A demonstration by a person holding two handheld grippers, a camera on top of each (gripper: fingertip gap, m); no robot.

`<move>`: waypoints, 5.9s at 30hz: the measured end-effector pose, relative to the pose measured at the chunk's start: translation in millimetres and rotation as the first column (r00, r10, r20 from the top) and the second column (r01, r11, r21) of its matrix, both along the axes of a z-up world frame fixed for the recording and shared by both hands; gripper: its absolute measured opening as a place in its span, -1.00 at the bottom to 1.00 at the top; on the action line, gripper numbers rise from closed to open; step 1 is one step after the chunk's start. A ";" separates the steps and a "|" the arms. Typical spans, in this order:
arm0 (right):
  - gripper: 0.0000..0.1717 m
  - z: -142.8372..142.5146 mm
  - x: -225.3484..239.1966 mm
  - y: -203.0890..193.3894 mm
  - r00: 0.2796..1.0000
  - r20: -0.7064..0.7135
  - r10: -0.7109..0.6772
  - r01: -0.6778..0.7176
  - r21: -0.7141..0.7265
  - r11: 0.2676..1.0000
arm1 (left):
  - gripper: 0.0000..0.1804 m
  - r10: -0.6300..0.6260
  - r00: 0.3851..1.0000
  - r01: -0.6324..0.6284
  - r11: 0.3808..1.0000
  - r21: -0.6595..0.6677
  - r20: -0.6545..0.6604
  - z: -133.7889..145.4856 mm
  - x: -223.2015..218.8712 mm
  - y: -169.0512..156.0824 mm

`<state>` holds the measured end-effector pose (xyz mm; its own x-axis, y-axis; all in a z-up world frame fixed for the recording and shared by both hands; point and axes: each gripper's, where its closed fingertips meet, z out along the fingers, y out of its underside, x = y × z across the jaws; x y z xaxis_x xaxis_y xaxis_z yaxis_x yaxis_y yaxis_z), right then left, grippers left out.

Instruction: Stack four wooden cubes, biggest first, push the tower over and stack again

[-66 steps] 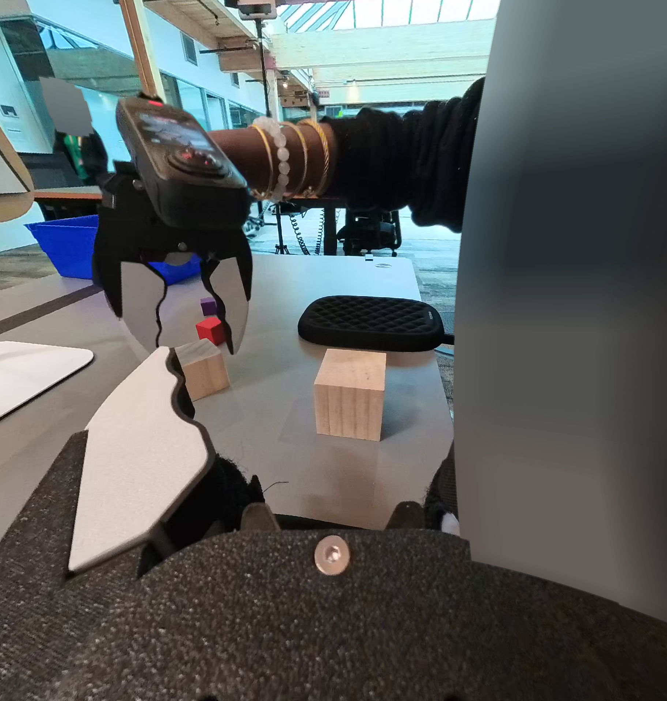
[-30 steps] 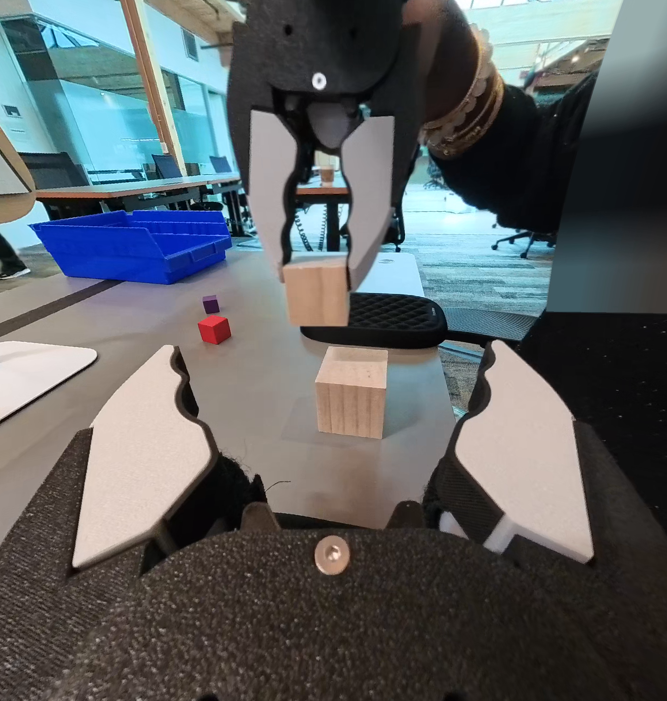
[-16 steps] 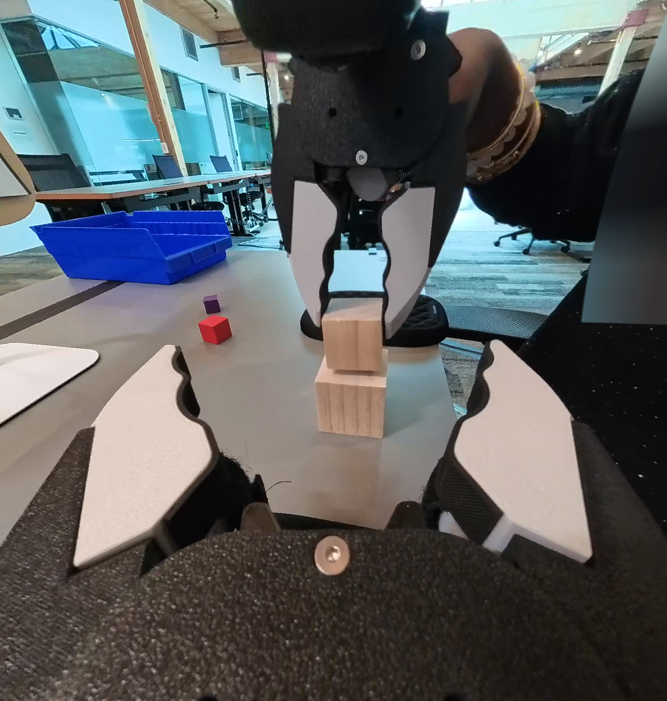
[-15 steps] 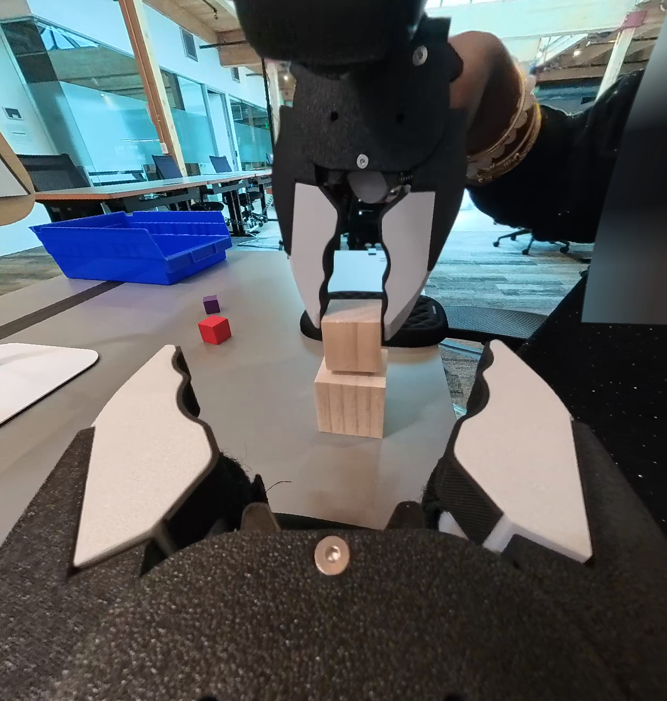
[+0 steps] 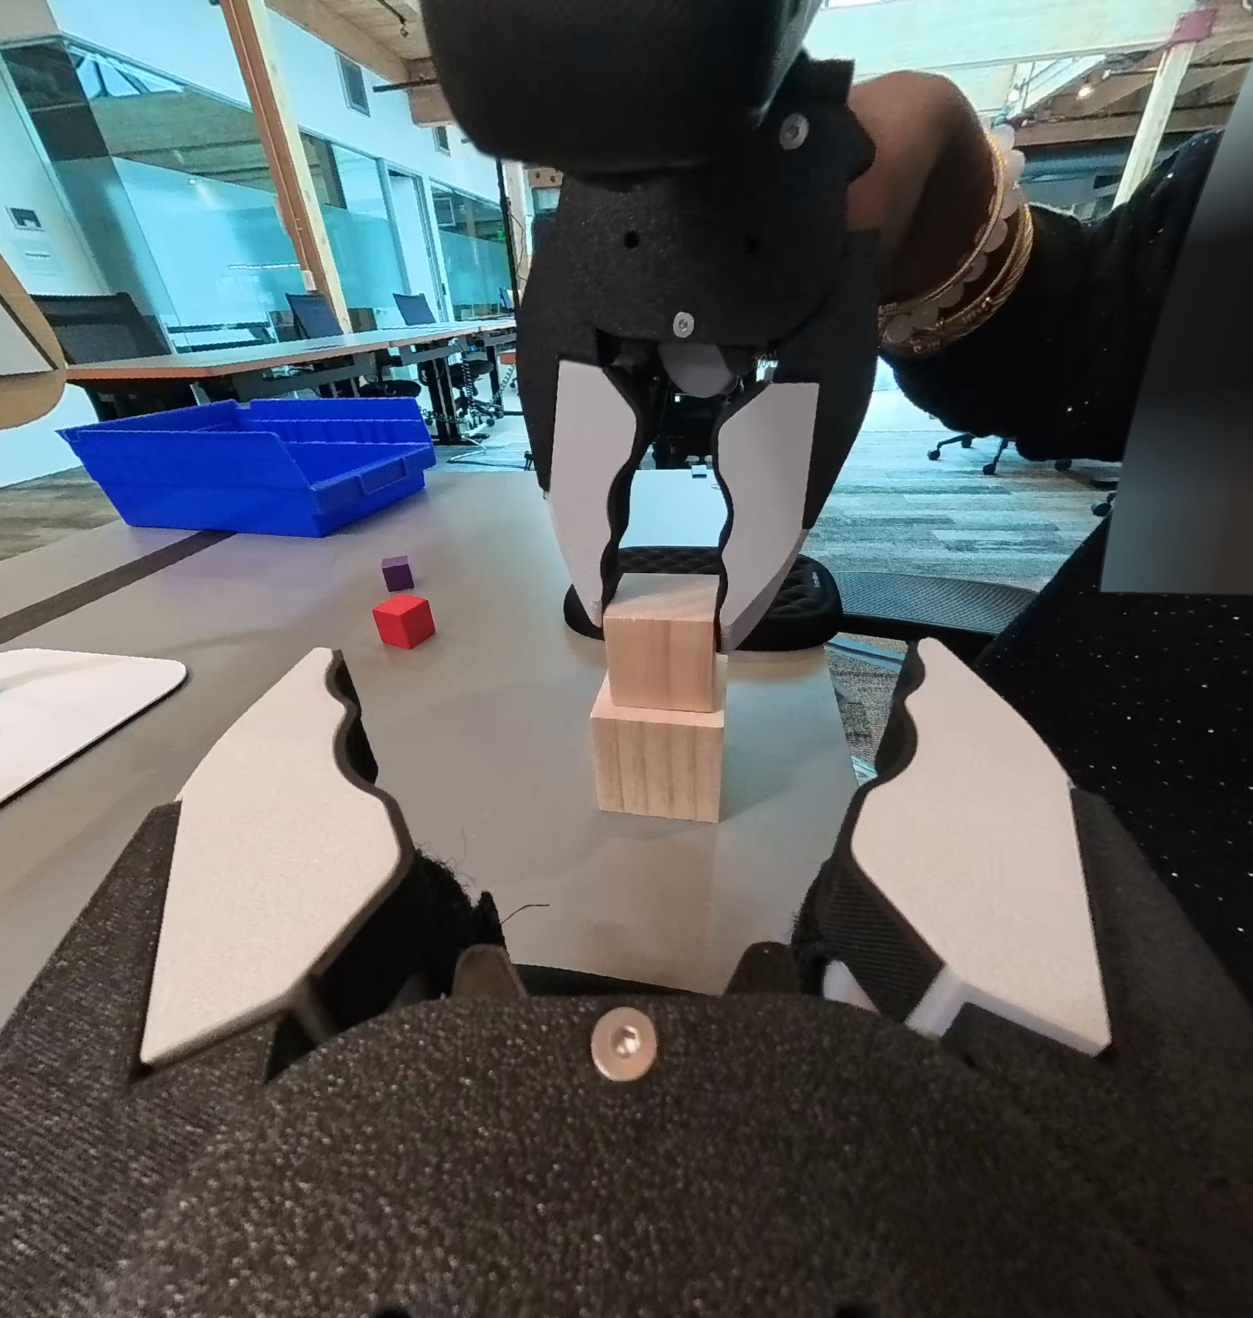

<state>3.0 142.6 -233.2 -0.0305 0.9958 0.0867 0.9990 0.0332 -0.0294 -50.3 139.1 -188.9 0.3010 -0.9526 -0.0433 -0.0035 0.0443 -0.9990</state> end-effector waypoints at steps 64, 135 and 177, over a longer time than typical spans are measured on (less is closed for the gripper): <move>-0.69 -59.0 80.9 195.4 0.945 -0.323 -0.042 0.055 0.029 0.998 | 0.50 -0.011 1.000 0.011 1.000 0.002 0.000 0.0 0.5 -1.3; -0.68 32.3 -1.1 -0.5 0.950 -0.263 0.169 -0.171 0.016 0.985 | 0.47 -0.021 1.000 0.021 1.000 0.016 -0.023 -2.4 2.5 -3.8; -0.27 15.3 111.4 161.0 0.821 -0.517 -0.242 0.310 0.049 0.950 | 0.46 -0.018 1.000 0.019 1.000 0.020 -0.025 -2.6 2.9 -3.6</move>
